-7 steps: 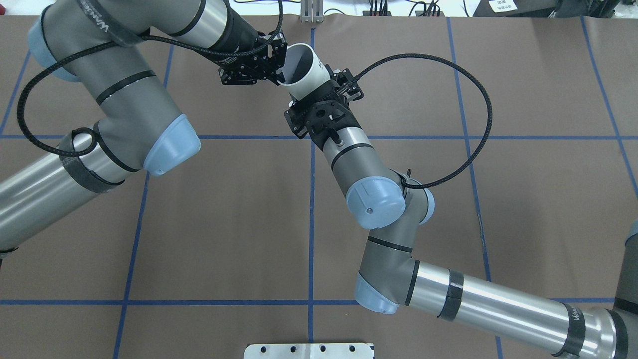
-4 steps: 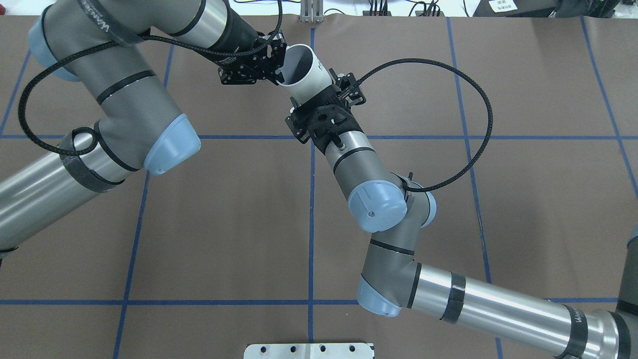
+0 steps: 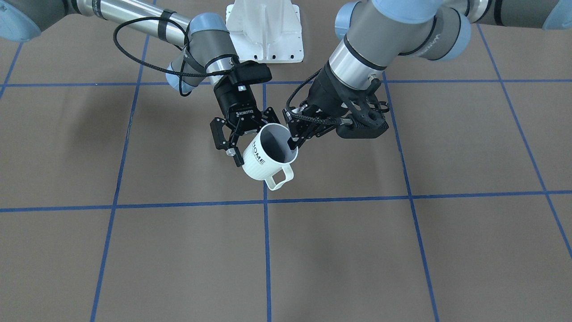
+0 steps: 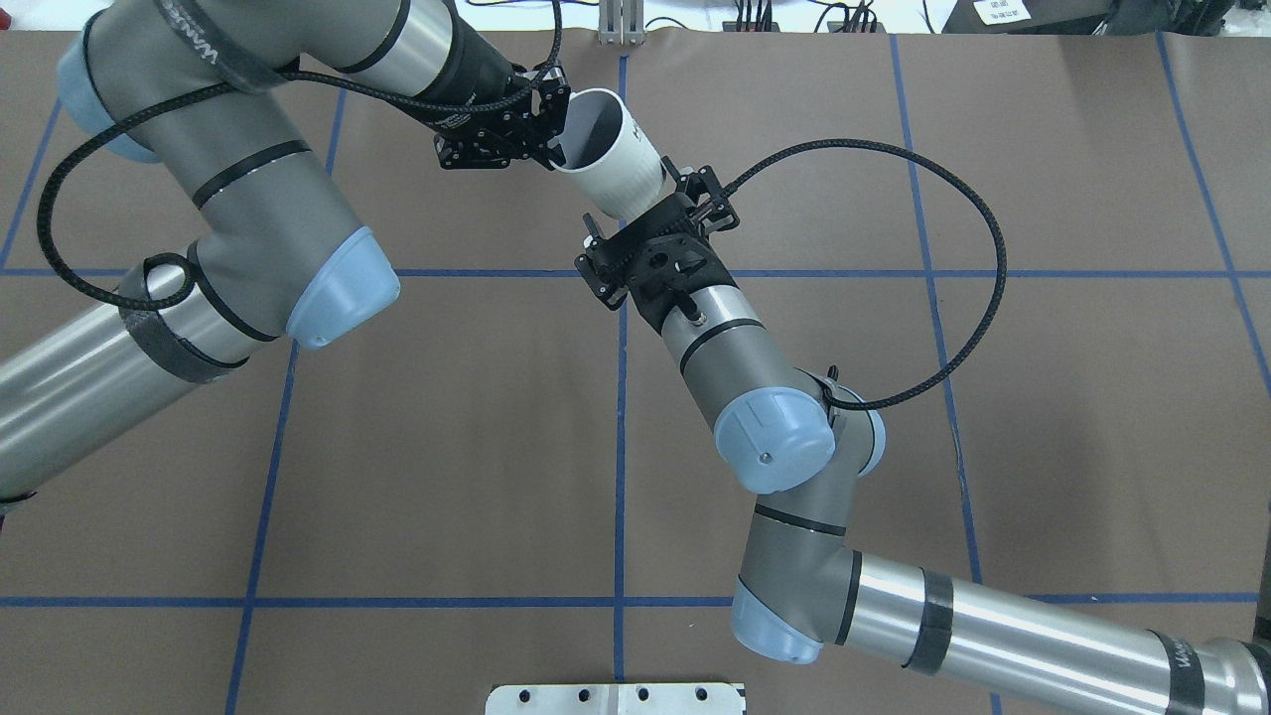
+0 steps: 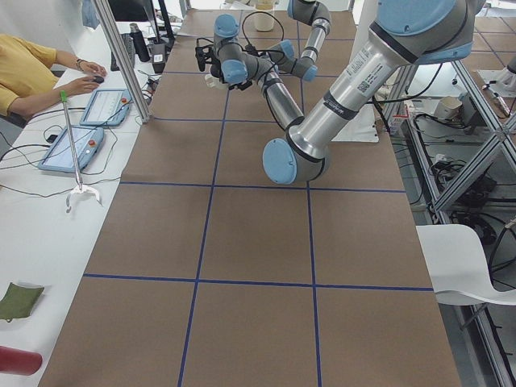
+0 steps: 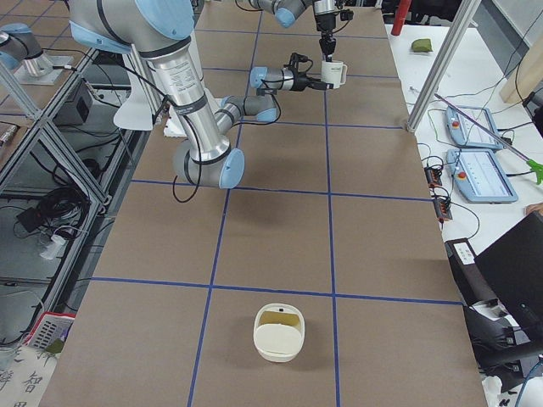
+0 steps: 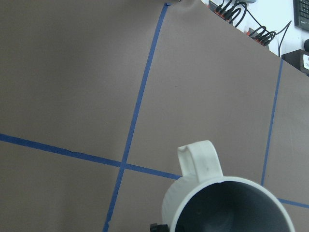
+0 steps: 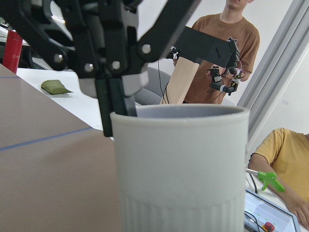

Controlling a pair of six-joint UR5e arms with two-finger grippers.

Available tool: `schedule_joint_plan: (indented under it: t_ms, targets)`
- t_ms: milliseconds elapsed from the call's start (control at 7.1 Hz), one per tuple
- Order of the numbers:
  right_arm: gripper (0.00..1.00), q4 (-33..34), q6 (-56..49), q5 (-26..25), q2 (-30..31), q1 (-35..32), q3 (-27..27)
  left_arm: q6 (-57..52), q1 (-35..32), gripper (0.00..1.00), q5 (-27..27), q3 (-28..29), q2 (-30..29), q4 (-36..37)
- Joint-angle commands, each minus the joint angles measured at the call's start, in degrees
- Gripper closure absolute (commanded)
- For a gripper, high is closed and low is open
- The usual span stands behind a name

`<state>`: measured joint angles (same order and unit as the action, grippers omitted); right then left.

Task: Left arm hands cup to right arm to dump lemon

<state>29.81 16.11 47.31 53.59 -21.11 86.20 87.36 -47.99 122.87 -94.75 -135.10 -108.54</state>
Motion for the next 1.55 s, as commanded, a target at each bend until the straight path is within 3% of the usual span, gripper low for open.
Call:
schedule_joint_plan:
  t_ms: [0,704,986,1409]
  targets:
    - [0.01,0.07,-0.38,-3.43,1.95,2.81,3.27,0.0,0.0,1.0,0.0,0.0,0.01,0.0]
    - [0.01,0.16,0.49,-7.23,3.18,5.47,7.49,0.35,0.0,1.0,-0.09,-0.17,-0.07,0.0]
    - [0.01,0.5,2.5,-6.79,3.36,4.59,8.29,0.26,0.0,1.0,-0.09,-0.35,-0.07,0.0]
    - [0.01,3.38,3.13,-2.14,3.45,-0.49,8.29,-0.09,0.0,1.0,-1.31,-0.09,0.19,0.0]
